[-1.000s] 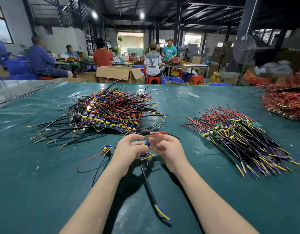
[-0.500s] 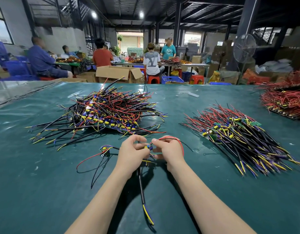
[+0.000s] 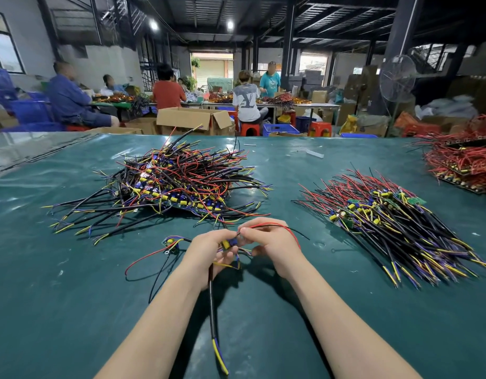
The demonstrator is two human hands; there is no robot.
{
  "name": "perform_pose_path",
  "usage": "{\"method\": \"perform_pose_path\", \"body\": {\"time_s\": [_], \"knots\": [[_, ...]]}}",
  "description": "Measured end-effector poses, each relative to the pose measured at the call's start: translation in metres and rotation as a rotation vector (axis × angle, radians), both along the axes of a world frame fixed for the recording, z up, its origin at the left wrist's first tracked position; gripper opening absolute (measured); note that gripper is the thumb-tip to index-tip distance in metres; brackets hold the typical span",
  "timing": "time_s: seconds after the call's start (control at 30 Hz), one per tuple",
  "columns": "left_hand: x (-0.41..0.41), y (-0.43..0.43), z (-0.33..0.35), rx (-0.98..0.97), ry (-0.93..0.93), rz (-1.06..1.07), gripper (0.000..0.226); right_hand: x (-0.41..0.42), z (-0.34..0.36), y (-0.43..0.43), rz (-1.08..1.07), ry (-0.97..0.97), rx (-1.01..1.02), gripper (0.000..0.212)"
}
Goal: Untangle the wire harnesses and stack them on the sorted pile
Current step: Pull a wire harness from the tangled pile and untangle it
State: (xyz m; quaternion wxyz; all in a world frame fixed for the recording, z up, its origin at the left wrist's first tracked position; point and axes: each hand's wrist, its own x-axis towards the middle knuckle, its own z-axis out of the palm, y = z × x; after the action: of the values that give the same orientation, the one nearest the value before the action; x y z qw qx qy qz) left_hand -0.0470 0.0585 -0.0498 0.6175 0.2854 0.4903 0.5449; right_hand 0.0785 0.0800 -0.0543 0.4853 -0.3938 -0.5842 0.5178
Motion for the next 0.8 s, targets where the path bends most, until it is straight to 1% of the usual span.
{"method": "perform_pose_path", "body": {"time_s": [0.07,0.13,0.23,0.3,0.37,0.43,0.53,0.6,0.7,0.8], "knots": [[0.0,0.0,0.001,-0.026,-0.088,-0.021,0.017,0.004,0.0,0.002,0.014,-0.03,0.01,0.021],[-0.001,-0.001,0.001,-0.041,-0.074,-0.025,0.018,0.005,-0.001,0.003,0.037,-0.054,-0.008,0.021],[-0.004,-0.003,0.001,-0.037,0.071,-0.03,0.017,0.008,0.001,0.005,0.143,-0.073,-0.102,0.022],[-0.002,-0.005,0.001,-0.01,0.18,-0.072,0.019,0.016,0.002,0.007,0.249,-0.033,-0.201,0.024],[-0.001,-0.007,0.001,0.044,0.293,-0.108,0.023,0.021,0.001,0.008,0.3,0.0,-0.275,0.024],[-0.003,-0.008,0.003,0.081,0.371,-0.116,0.024,0.017,-0.003,0.009,0.28,0.015,-0.301,0.023],[-0.005,-0.006,0.003,0.036,0.383,-0.153,0.021,0.011,-0.007,0.01,0.221,0.045,-0.274,0.024],[-0.003,-0.006,0.003,0.013,0.416,-0.202,0.023,0.013,-0.008,0.01,0.214,0.034,-0.25,0.025],[-0.004,-0.007,0.003,0.057,0.493,-0.23,0.025,0.014,-0.009,0.01,0.204,0.03,-0.22,0.027],[-0.008,-0.008,0.003,0.077,0.435,-0.251,0.025,0.013,-0.007,0.01,0.157,0.047,-0.191,0.03]]}}
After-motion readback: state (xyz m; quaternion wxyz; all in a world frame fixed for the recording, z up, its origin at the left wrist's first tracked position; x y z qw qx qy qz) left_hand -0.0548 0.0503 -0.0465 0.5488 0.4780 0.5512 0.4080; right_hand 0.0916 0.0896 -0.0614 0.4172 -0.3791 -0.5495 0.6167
